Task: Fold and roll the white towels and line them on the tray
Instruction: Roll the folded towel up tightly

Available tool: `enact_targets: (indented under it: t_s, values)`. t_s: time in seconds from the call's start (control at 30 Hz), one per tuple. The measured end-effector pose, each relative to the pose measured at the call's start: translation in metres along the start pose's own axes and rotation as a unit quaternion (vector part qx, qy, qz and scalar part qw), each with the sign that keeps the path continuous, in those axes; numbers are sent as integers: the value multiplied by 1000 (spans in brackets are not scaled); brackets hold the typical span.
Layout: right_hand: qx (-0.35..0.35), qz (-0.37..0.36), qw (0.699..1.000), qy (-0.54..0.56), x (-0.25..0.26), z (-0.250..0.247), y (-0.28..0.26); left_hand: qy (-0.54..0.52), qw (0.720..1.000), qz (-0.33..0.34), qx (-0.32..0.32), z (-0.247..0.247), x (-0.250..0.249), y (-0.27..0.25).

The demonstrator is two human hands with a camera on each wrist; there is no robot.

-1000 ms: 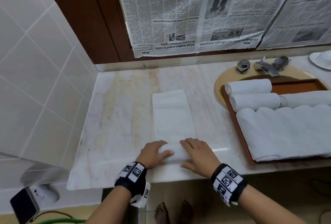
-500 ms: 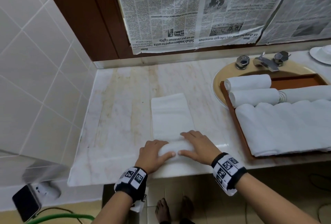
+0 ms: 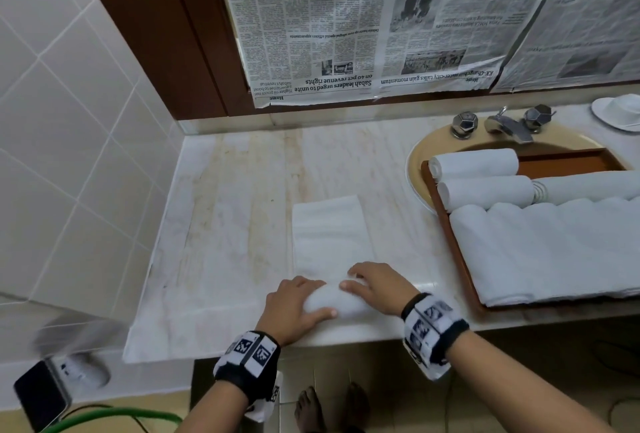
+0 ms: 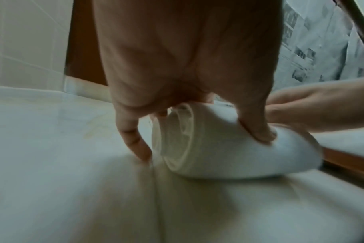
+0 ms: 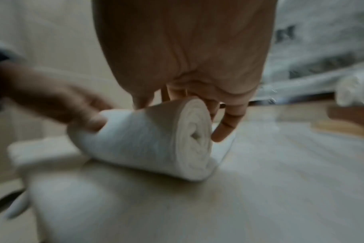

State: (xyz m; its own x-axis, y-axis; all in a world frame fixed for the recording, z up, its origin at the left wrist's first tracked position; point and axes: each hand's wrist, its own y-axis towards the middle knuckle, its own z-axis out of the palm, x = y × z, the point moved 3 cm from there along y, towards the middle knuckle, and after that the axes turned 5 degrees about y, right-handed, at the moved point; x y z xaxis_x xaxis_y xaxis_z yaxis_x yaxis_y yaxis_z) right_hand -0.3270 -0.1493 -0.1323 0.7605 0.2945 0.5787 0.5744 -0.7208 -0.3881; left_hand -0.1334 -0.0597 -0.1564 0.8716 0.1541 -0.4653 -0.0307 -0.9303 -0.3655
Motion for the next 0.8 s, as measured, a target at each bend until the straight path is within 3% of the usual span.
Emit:
enact_targets:
  t_s: [0.07, 0.17, 0.27, 0.37, 0.47, 0.53, 0.63, 0.7, 0.8]
  values:
    - [-51, -52, 992, -107, 4, 7, -15, -34, 999, -9, 19, -3, 2, 11]
    - [-36, -91, 982, -160, 3, 16, -24, -48, 997, -23, 53, -6, 6, 23]
    - [-11, -59, 995, -83, 2, 9, -14, -28, 998, -21, 53, -10, -2, 20]
    - [72, -8, 997, 32, 4, -9, -2, 26, 999, 12, -21, -14, -8, 3]
    - [120, 16, 990, 73, 3, -15, -1, -17, 1000, 8, -12, -6, 3, -4]
    - [82, 12, 995, 49, 4, -12, -8, -35, 999, -4, 15, -4, 9, 1]
    - [-40, -56, 990, -126, 9, 5, -26, -35, 997, -11, 63, -12, 8, 10]
    - [-51, -71, 979, -184, 9, 16, -30, -58, 995, -21, 79, -15, 9, 14]
    - [-12, -31, 992, -121, 5, 16, -18, -51, 995, -32, 74, -15, 4, 12]
